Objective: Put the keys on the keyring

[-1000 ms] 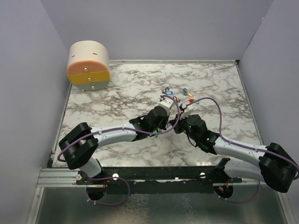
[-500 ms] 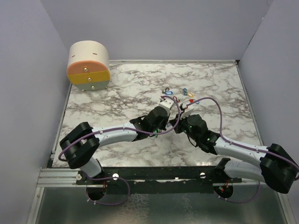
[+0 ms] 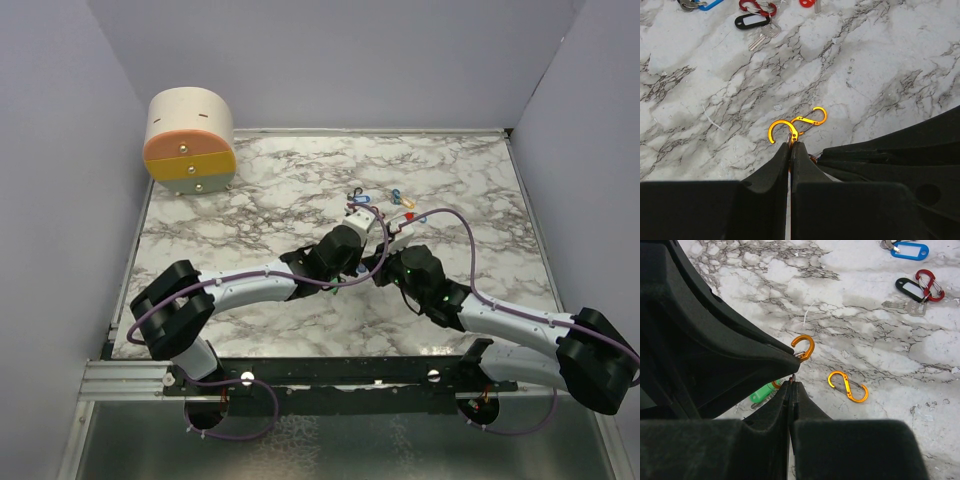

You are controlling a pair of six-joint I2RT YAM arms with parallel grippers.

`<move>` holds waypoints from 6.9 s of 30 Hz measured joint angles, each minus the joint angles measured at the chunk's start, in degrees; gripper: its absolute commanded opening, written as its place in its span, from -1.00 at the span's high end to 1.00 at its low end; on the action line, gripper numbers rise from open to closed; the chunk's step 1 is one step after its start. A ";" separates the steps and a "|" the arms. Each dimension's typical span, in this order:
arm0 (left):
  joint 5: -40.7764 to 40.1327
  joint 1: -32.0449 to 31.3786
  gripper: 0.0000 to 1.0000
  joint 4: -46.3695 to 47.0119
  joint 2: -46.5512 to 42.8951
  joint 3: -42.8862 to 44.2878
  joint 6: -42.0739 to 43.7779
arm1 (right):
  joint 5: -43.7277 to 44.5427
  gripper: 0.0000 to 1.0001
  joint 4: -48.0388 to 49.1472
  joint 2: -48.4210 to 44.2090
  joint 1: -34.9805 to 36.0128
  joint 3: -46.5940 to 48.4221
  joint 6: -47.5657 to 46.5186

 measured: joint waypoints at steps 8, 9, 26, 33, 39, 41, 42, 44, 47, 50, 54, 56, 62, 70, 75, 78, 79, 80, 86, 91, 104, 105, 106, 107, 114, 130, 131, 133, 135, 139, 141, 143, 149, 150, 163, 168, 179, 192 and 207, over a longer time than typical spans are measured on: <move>-0.17 0.00 1.00 -0.22 0.52 0.55 0.15 | -0.68 0.99 0.02 -0.74 0.00 -0.02 0.00; -0.20 0.00 1.00 -0.22 0.57 0.55 0.17 | -0.76 0.99 0.02 -1.03 0.00 -0.02 0.00; -0.81 0.00 1.00 -0.44 0.92 1.11 0.24 | -1.84 0.99 0.02 -1.68 0.00 -0.04 0.00; -1.42 0.00 1.00 -0.52 0.92 2.05 0.22 | -3.08 0.90 0.04 -1.68 0.00 -0.07 0.00; -2.23 0.00 1.00 -0.85 0.94 2.47 0.26 | -3.65 0.41 0.04 -1.95 0.00 -0.39 0.04; -2.71 0.00 1.00 -1.03 0.94 2.47 0.26 | -3.56 0.40 -0.04 -3.08 0.00 -1.03 0.24; -2.86 0.00 1.00 -1.03 0.94 2.47 0.28 | -3.34 0.40 -0.17 -3.96 0.00 -1.33 0.24; -3.19 0.00 1.00 -1.16 0.94 2.47 0.28 | -2.38 0.39 -0.79 -6.14 0.00 -1.62 0.57; -3.69 0.04 1.00 -1.31 0.94 2.47 0.28 | 0.15 0.37 -2.38 -9.79 0.00 -1.64 1.36; -4.11 0.44 1.00 -1.33 0.94 2.47 0.31 | 3.56 0.36 -4.94 -12.74 0.00 -1.60 2.49; -4.44 1.62 1.00 -1.36 0.94 2.47 0.28 | 6.62 0.30 -7.87 -14.34 0.00 -1.60 3.56; -4.46 2.75 1.00 -1.38 0.92 2.47 0.26 | 7.50 0.16 -8.92 -14.67 0.00 -1.60 3.78; -3.80 9.18 1.00 -1.27 0.92 2.08 -0.13 | 8.00 -0.39 -9.94 -14.67 0.00 -1.60 4.26; -0.66 17.16 1.00 -1.07 0.98 1.29 -1.11 | 7.93 -0.44 -9.88 -14.58 0.00 -1.60 3.89; 2.16 19.78 1.00 0.31 2.91 1.38 -1.79 | 7.91 -0.44 -9.88 -14.60 0.00 -1.60 3.61; 3.96 21.27 1.00 0.55 5.29 2.12 -2.34 | 7.91 -0.45 -9.86 -14.60 0.00 -1.60 3.48; 4.50 21.77 1.00 0.63 6.12 2.45 -2.51 | 7.91 -0.45 -9.86 -14.62 0.00 -1.60 3.48; 5.20 22.29 1.00 0.83 6.93 2.86 -2.78 | 7.91 -0.45 -9.86 -14.62 0.00 -1.60 3.48; 8.79 25.83 1.00 2.05 12.22 7.23 -4.17 | 7.91 -0.45 -9.86 -14.67 0.00 -1.60 3.45; 12.41 27.82 1.00 3.87 14.25 10.10 -5.44 | 7.91 -0.45 -9.86 -14.67 0.00 -1.60 3.45; 19.71 31.52 0.56 7.04 21.38 13.94 -9.09 | 7.93 -0.45 -9.84 -15.32 0.00 -1.62 3.45; 20.00 31.67 0.50 7.04 21.77 14.05 -9.29 | 7.93 -0.45 -9.84 -15.43 0.00 -1.62 3.45; 20.33 31.87 0.42 7.08 22.10 14.19 -9.46 | 7.93 -0.45 -9.84 -15.54 0.00 -1.62 3.45; 20.68 32.04 0.32 7.15 22.32 14.32 -9.60 | 7.93 -0.45 -9.84 -15.65 0.00 -1.62 3.45; 21.84 32.81 -0.09 8.83 22.53 14.51 -10.58 | 7.91 -0.45 -9.86 -15.74 0.00 -1.62 3.45; 23.74 33.05 -0.08 11.34 21.99 12.31 -12.26 | 6.91 -0.44 -7.48 -10.08 0.00 -0.63 3.08; 23.96 33.05 -0.08 11.58 21.90 11.96 -12.52 | 6.58 -0.44 -7.34 -8.13 0.00 0.04 3.08; 24.44 33.05 -0.08 11.80 21.77 11.52 -12.92 | 5.97 -0.43 -6.80 -4.11 0.00 1.55 3.08; 24.92 33.05 -0.08 12.07 21.66 11.45 -13.20 | 5.35 -0.43 -5.57 -0.50 0.00 2.97 3.08; 25.88 33.05 -0.08 12.66 21.20 11.32 -13.64 | 4.33 -0.43 -2.91 5.95 0.00 6.56 3.02; 26.27 33.05 -0.08 13.16 20.57 10.62 -13.94 | 3.72 -0.38 -1.38 9.46 0.00 9.40 2.97; 26.45 33.05 -0.07 13.40 19.74 9.70 -14.08 | 3.23 -0.30 0.35 12.33 0.00 11.82 2.69; 27.50 33.05 -0.08 13.97 16.48 6.82 -14.45 | 0.81 -0.05 3.72 21.27 -1.25 19.50 1.75; 27.61 33.05 -0.08 14.01 15.93 6.43 -14.47 | 0.07 -0.02 3.91 23.02 -1.81 21.07 1.79; 30.53 33.05 -0.11 14.78 10.75 4.90 -14.45 | -9.16 0.10 8.70 30.36 -9.97 24.98 2.97; 32.02 33.05 -0.11 14.71 10.75 4.33 -14.51 | -11.34 0.11 11.21 30.80 -10.64 24.98 2.12; 33.92 33.05 -0.11 14.73 10.73 4.24 -15.08 | -14.03 0.24 13.31 34.14 -10.64 24.98 1.53; 35.78 33.00 -0.11 14.73 10.51 3.08 -15.39 | -14.80 0.39 15.89 36.39 -11.10 24.98 1.11; 36.33 33.03 -0.12 15.52 10.21 2.97 -15.47 | -16.33 0.99 17.66 36.85 -11.72 24.96 -0.59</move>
